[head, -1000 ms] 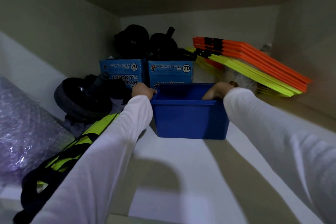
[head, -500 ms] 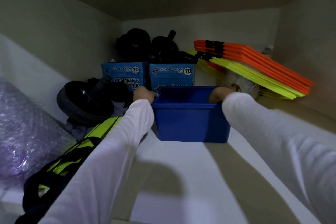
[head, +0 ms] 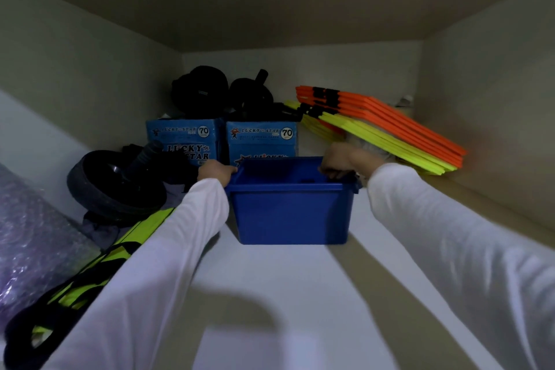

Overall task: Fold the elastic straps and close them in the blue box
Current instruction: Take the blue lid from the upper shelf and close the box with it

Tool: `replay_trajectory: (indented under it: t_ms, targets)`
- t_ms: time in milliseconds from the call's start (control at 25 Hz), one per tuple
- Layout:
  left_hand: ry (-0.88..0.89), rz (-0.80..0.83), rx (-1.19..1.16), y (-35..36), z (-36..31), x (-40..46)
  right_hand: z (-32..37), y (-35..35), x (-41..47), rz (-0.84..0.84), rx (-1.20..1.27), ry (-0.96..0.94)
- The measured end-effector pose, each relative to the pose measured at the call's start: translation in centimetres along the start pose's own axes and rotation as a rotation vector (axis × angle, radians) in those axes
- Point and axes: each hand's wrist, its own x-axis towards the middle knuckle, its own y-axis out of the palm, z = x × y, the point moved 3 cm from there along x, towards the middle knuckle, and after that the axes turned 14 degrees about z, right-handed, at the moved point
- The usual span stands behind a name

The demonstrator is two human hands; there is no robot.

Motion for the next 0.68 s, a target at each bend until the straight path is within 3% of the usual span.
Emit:
replay_trajectory:
  t_ms: [280,480,680]
  targets:
    - [0.056,-0.053,0.045,0.5,-1.7,-3.6,-3.5,-2.0,-6.4,-0.369,0.324,-0.253]
    - [0.408,-0.190,-0.113,1.1,-6.9,-9.7,-5.2,-4.1,-12.4,-0.685,0.577,-0.356]
    - [0.777,-0.295,-0.135,0.1,-14.9,-17.3,-5.0,-8.0,-19.5,-0.947,0.667,-0.452]
